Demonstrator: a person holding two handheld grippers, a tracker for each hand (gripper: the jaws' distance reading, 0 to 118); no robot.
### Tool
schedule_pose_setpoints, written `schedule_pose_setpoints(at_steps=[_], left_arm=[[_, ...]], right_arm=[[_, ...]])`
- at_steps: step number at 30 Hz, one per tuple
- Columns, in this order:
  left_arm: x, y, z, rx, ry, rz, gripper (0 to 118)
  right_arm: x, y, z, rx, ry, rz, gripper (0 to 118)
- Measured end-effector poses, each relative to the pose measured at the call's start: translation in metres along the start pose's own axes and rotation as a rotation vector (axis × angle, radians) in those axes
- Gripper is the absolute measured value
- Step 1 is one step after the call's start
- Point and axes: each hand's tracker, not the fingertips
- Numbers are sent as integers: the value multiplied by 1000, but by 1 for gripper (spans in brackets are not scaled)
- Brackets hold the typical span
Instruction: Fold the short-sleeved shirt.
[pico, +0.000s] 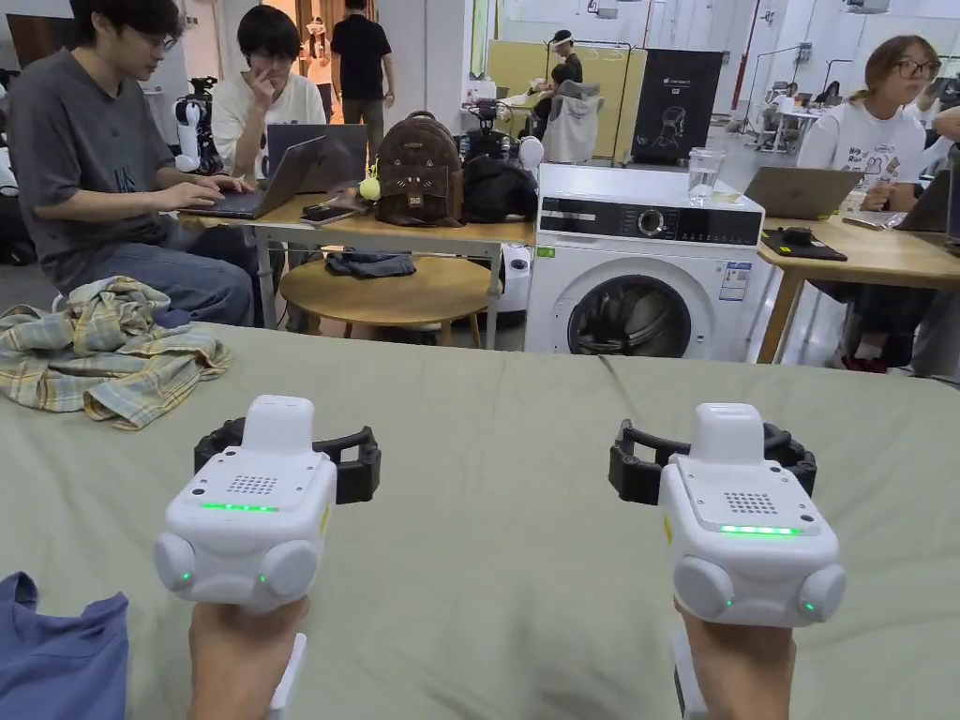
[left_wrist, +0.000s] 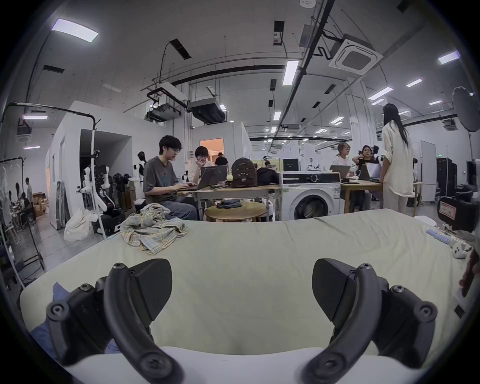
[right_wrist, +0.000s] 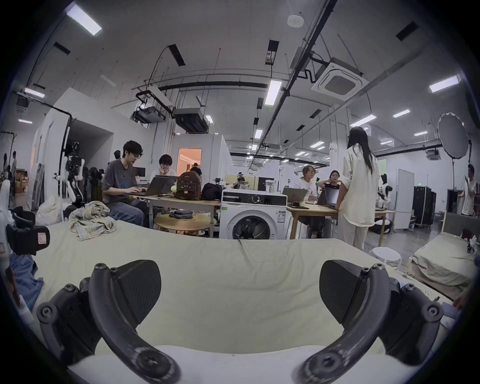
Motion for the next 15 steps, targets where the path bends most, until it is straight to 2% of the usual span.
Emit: schedule_pose_setpoints(at_steps=[15], left_arm=[[-10,13,11,39,-17,9,109]], right_arm=[[8,7,6,-19,-10,-61,118]])
